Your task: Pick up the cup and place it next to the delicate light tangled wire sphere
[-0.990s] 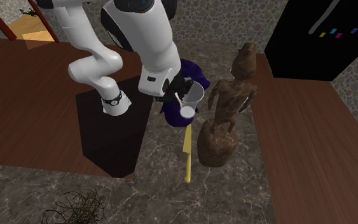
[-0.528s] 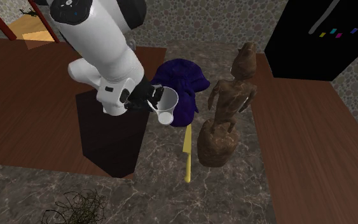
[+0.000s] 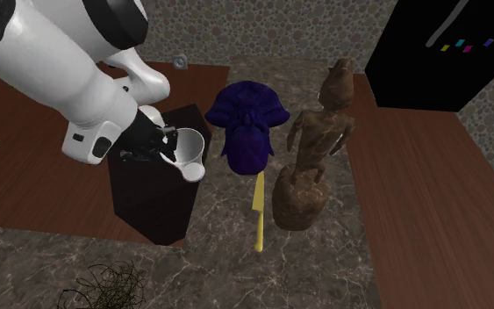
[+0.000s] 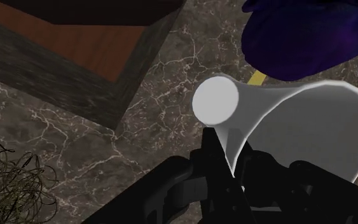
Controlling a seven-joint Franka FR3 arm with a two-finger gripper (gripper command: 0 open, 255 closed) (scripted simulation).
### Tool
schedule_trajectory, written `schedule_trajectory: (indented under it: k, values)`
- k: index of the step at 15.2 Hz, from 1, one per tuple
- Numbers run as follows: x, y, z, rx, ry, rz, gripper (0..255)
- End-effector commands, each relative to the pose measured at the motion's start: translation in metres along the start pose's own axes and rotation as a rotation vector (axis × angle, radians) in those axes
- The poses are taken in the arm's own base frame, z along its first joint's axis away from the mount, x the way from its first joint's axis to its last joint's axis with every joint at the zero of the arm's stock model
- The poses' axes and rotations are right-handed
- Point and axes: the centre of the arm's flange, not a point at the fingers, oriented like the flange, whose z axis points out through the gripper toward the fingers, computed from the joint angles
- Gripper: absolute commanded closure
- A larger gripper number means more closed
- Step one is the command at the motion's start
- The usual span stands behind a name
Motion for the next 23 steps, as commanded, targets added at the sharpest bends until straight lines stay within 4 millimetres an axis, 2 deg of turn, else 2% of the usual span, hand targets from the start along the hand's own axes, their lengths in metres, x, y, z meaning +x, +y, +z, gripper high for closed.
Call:
schedule_trajectory:
  k: [1, 23]
  values:
    - [-0.002, 0.028, -0.006, 0.000, -0.001, -0.001, 255]
    - [-0.023, 0.307, -0.082, 0.000, -0.001, -0.001, 255]
